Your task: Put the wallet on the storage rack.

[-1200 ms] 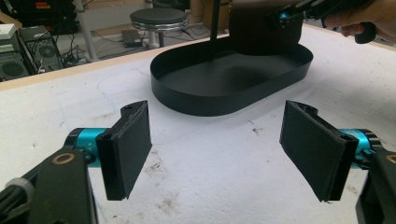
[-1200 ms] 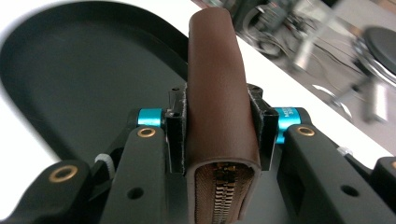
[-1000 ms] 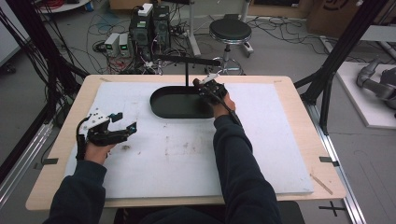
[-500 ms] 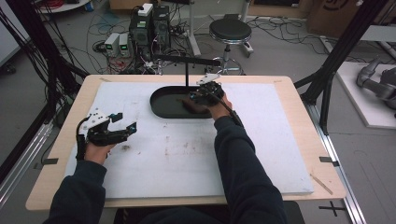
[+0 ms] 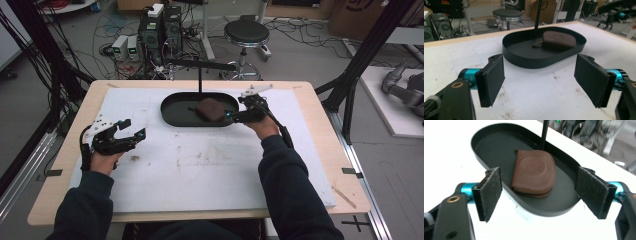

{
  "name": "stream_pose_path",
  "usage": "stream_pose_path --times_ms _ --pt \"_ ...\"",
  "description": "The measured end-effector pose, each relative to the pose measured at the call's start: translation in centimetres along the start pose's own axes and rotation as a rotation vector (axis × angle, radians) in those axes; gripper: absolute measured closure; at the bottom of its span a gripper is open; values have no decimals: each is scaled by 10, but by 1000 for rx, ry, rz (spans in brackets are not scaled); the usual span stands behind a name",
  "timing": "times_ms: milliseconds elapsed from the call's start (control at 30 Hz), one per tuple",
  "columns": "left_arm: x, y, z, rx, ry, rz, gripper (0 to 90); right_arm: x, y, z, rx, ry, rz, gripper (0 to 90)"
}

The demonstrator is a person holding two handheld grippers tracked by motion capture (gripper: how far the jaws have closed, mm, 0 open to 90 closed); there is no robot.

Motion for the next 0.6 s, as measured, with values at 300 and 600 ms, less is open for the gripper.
stream_pose_path --times_ms 300,600 --pt "1 0 -3 -18 -12 -1 182 9 -60 49 -87 50 10 212" --pt "-1 0 -4 -28 -4 3 182 18 -101 96 -115 23 94 196"
Point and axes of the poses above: each handheld gripper's, and its own axes: y roughly forward along the jaws, z roughly out of its underside, x roughly to its left, the point moved 5 cm from there along y, roughly forward along the jaws, and after that the axes turned 7 degrees about -y, right-handed, at the moved point
